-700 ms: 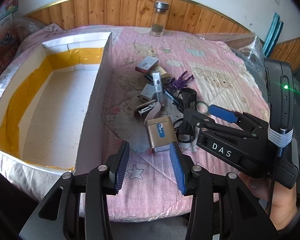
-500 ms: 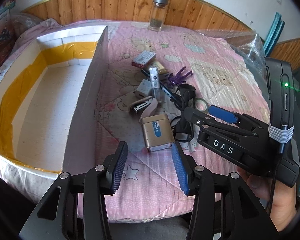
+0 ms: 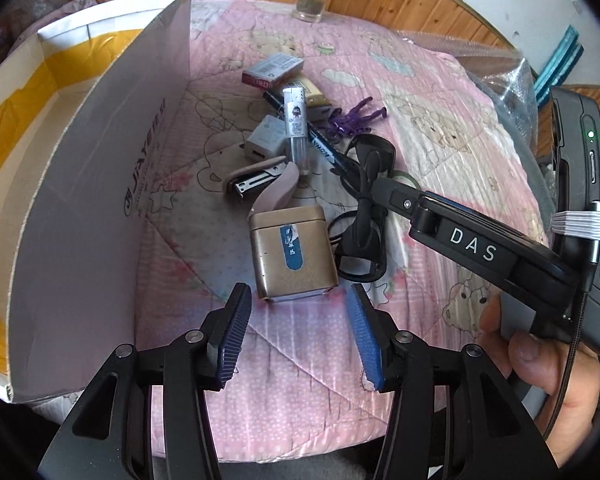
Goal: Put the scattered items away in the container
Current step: 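Grasp the gold tin with the left gripper while the right gripper reaches toward the black marker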
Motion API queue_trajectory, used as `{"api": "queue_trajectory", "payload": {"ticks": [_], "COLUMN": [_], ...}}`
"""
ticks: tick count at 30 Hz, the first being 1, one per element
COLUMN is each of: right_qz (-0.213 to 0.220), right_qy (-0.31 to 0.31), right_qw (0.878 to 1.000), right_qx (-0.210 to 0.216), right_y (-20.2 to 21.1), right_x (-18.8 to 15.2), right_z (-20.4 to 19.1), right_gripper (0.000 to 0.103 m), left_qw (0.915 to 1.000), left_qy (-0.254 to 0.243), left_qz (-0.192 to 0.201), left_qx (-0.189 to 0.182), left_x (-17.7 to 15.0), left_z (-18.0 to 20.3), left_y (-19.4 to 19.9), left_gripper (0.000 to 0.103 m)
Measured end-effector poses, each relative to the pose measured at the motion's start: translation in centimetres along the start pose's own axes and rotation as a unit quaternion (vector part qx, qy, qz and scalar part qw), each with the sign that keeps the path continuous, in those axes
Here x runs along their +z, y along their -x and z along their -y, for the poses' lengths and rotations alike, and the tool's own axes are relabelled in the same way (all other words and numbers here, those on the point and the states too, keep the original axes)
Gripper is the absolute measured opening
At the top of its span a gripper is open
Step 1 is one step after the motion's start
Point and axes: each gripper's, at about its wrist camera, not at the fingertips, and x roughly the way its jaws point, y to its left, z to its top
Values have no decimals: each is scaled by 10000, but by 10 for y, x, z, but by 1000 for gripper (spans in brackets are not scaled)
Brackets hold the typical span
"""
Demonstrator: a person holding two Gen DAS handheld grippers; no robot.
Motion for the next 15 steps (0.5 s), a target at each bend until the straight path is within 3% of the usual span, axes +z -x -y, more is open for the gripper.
{"api": "queue_trajectory", "payload": {"ticks": [9, 15], "right_qz": [-317, -190], "right_qy": [-12, 434], "right_qw": [9995, 9984], "right_qx": [-75, -298], "right_y": [-30, -38], "right_x": [3, 4], "right_z": [3, -11], "right_gripper": [60, 58], "left_qw": [9997, 9993], "left_qy": [186, 315], "left_qz": [-123, -146], "left_qx": [25, -148], "left_x": [14, 18], "left_z": [-5, -14], "left_y": [-30, -47], "left_gripper": [54, 52]}}
